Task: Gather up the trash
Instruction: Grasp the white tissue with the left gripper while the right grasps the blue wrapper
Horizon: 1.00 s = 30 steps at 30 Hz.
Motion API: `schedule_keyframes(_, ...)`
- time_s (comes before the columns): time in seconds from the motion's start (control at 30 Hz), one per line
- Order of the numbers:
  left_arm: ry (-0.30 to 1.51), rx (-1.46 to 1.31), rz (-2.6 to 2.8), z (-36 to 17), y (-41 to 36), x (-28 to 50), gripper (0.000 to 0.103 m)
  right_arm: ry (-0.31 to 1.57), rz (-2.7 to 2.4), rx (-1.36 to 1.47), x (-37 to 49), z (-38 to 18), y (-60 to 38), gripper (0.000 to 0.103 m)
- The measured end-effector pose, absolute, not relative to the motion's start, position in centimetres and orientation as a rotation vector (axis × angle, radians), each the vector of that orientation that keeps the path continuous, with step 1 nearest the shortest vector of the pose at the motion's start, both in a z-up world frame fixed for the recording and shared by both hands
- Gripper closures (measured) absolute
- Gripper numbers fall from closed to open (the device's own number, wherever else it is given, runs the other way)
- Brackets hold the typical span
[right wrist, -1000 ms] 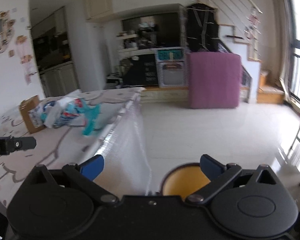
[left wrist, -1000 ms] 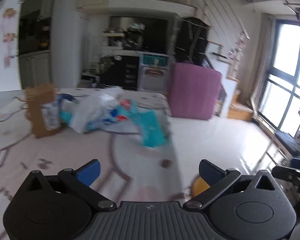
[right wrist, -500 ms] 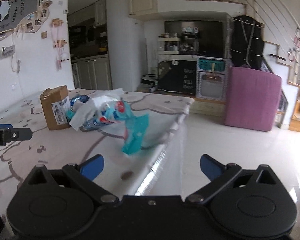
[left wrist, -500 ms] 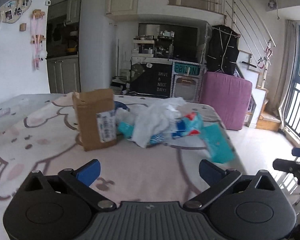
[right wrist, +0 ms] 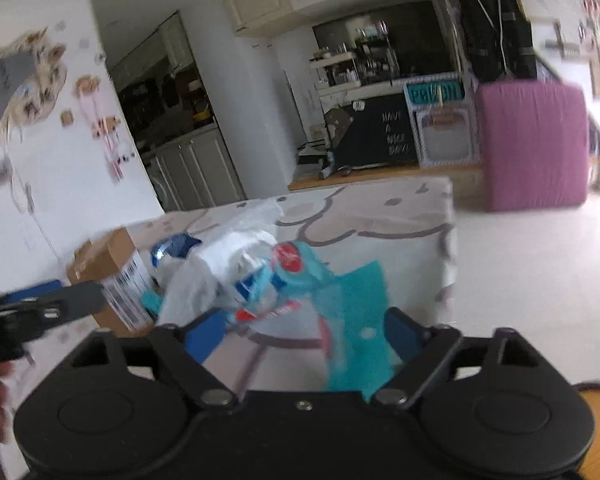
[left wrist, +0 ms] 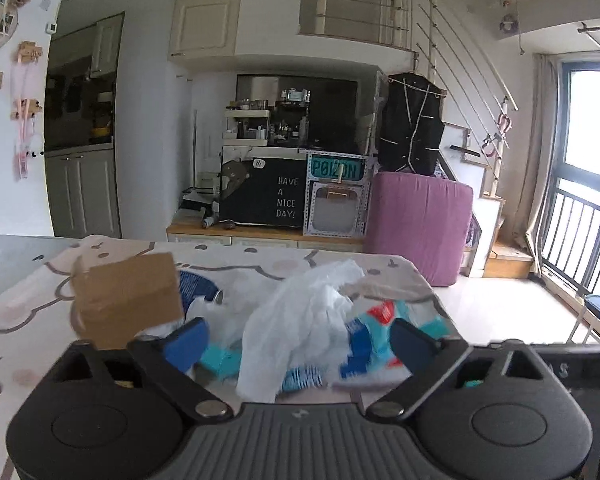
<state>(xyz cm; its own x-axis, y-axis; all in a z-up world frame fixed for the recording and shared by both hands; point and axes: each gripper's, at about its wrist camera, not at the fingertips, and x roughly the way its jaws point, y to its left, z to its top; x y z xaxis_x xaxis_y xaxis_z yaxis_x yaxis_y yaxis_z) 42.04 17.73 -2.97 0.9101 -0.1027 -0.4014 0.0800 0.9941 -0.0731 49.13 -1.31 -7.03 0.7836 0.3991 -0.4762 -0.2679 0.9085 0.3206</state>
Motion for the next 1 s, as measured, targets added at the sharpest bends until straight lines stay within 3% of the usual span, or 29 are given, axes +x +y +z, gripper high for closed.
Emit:
schedule_keyframes(0.1, 0.435, -0.082, -0.09, -4.0, 17.7, 44.9, 0.021, 0.57, 0.347, 0.321, 50.4, -7.6, -0.7, 0.029)
schedule_keyframes(0.2, 0.455, -0.07, -0.096, -5.0, 17.6, 47.1, 0.022, 0.563, 0.348, 0.425, 51.6, -8.2, -0.3, 0.036)
schedule_keyframes(0.37, 0.498, -0.099, -0.134, -6.0, 17.5, 49.8, 0.022, 0.614, 0.415, 0.385, 53.3, -8.6, 1.4, 0.072)
schedule_keyframes(0.4, 0.518, -0.1, -0.132, -6.3, 17.3, 50.3, 0.024, 0.627, 0.432, 0.376, 53.4, -8.7, 1.7, 0.085)
schedule_keyframes(0.43, 0.535, -0.104, -0.136, -6.6, 17.2, 50.7, 0.037, 0.642, 0.448, 0.364, 53.4, -8.8, 1.9, 0.095)
schedule_keyframes(0.6, 0.584, -0.116, -0.122, -7.2, 16.7, 50.5, 0.09, 0.636, 0.487, 0.268, 51.7, -8.4, 2.7, 0.098)
schedule_keyframes(0.63, 0.588, -0.116, -0.115, -7.1, 16.7, 49.9, 0.095, 0.637, 0.493, 0.262, 51.2, -8.3, 2.6, 0.1)
schedule_keyframes(1.0, 0.56, -0.126, -0.038, -5.0, 17.2, 40.2, 0.097, 0.655, 0.516, 0.231, 42.7, -6.1, 0.6, 0.101)
